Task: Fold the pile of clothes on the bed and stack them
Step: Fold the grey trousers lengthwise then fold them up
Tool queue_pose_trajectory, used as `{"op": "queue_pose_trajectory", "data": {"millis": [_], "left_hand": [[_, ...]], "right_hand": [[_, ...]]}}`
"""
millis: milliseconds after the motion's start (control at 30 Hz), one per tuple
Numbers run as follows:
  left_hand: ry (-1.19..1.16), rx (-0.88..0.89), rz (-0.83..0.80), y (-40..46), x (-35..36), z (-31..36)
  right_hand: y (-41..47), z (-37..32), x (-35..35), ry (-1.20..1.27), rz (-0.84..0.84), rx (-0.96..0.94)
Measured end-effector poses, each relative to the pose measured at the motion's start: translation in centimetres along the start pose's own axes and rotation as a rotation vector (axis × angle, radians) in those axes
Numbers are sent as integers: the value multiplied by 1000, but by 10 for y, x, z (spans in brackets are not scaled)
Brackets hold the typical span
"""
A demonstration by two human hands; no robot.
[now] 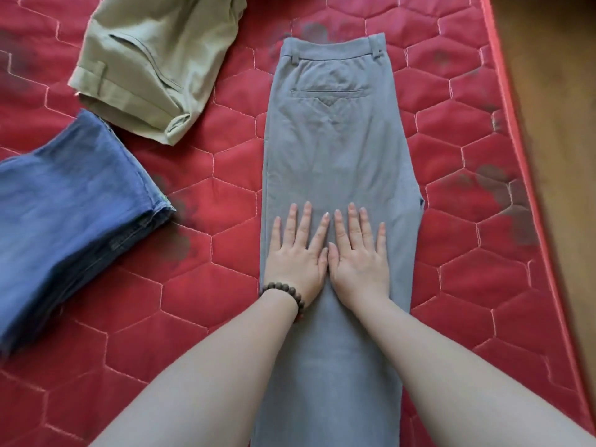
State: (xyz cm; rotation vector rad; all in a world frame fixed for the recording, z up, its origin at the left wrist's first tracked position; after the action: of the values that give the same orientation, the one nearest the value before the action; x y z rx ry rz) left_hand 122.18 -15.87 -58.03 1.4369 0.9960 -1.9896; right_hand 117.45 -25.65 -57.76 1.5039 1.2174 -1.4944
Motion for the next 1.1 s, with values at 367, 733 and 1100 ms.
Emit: {"op": "queue_pose_trajectory", "data": {"millis": [367,733,1100], "left_hand": [[49,13,-132,-171,53,19],[-79,-148,-157,-316,84,46],[-428,-578,-44,-369,32,43]], "right_hand": [[-203,-20,29,-8,-120,2],[-338,-21,39,-21,-252,-65],[-347,-33,8,261,-338,-22]]}}
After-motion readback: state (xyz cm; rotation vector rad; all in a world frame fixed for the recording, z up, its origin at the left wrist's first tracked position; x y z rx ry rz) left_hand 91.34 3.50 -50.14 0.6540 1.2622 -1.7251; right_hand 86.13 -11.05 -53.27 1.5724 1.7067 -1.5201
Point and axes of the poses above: each hand's wrist, its own y-axis towards the middle knuckle, its own x-axis out of the palm, z = x × y, the point moved 6 cm from there along y, towards the middle knuckle, and after that the axes turned 3 degrees about -z, right-handed, at the moved point
